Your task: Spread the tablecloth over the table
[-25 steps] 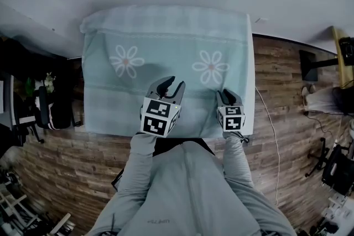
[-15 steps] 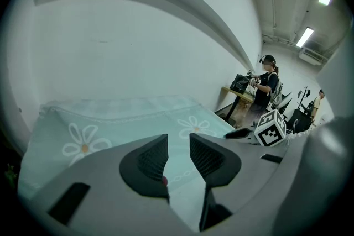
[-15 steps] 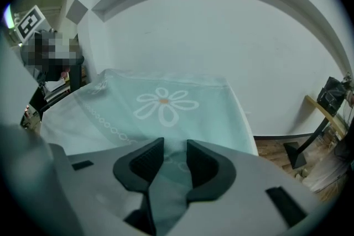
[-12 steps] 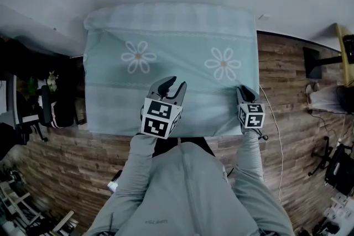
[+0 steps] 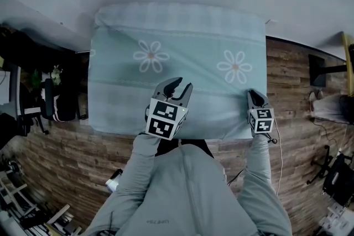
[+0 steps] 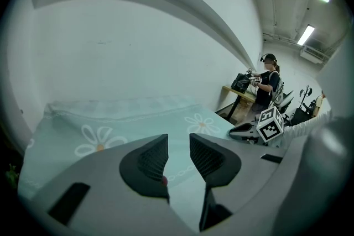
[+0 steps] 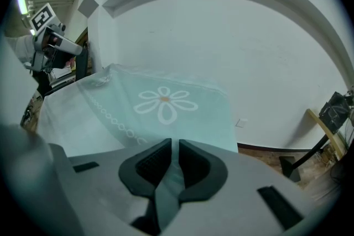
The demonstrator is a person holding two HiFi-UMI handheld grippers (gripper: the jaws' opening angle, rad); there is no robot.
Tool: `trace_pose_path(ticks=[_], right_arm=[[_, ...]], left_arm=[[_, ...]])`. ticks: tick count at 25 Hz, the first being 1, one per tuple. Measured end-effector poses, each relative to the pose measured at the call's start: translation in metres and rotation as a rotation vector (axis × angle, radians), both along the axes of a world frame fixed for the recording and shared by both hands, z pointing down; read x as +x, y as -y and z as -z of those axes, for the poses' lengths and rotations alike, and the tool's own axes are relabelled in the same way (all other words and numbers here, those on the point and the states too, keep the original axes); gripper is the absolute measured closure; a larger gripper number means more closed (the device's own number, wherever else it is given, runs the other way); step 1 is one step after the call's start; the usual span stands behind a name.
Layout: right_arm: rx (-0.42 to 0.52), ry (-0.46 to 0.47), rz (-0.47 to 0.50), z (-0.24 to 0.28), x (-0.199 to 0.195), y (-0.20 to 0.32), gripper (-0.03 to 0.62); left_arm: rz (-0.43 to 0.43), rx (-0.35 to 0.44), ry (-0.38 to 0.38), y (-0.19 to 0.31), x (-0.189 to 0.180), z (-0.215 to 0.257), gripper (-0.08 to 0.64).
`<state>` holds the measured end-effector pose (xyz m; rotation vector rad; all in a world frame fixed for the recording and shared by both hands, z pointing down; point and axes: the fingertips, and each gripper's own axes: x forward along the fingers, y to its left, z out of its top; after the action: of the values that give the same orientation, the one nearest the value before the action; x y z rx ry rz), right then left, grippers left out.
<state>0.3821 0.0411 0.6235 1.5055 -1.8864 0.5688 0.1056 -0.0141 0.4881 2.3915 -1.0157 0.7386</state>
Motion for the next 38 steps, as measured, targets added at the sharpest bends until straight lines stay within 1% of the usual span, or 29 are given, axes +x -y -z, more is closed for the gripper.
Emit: trace_pose_path(ticks=[6, 8, 11, 16, 21, 25, 28, 32, 38], right_arm=[[-0.007, -0.007, -0.034, 0.0, 0.001, 0.005, 0.537], [-0.003, -0.008, -0.046, 0.004, -0.003, 0.003, 0.525], [0.038, 0.004, -0.052, 0.021, -0.018, 0.003, 0.514], [0.099, 0.028, -0.017, 0.049, -0.057, 0.011, 0.508], [0.174, 0.075, 0.002, 0.078, -0.096, 0.028, 0.506], [0.235, 0.113, 0.036, 0.106, -0.13, 0.046, 0.506], [0.281, 0.158, 0.055, 0.13, -0.153, 0.061, 0.506], [0.36, 0.208, 0.074, 0.167, -0.175, 0.076, 0.506], [0.505, 0.267, 0.124, 0.226, -0.204, 0.084, 0.506]], left_arm=[[0.025, 0.018, -0.001, 0.002, -0.016, 0.006, 0.42], [0.035, 0.024, -0.002, 0.002, -0.023, 0.01, 0.42], [0.057, 0.033, -0.005, 0.002, -0.039, 0.013, 0.42], [0.107, 0.05, -0.009, 0.006, -0.069, 0.02, 0.42], [0.145, 0.08, -0.009, 0.011, -0.097, 0.03, 0.42], [0.172, 0.109, -0.02, 0.018, -0.119, 0.041, 0.42], [0.194, 0.131, -0.032, 0.023, -0.132, 0.052, 0.42], [0.205, 0.17, -0.047, 0.03, -0.14, 0.068, 0.421], [0.215, 0.265, -0.071, 0.035, -0.145, 0.099, 0.433]])
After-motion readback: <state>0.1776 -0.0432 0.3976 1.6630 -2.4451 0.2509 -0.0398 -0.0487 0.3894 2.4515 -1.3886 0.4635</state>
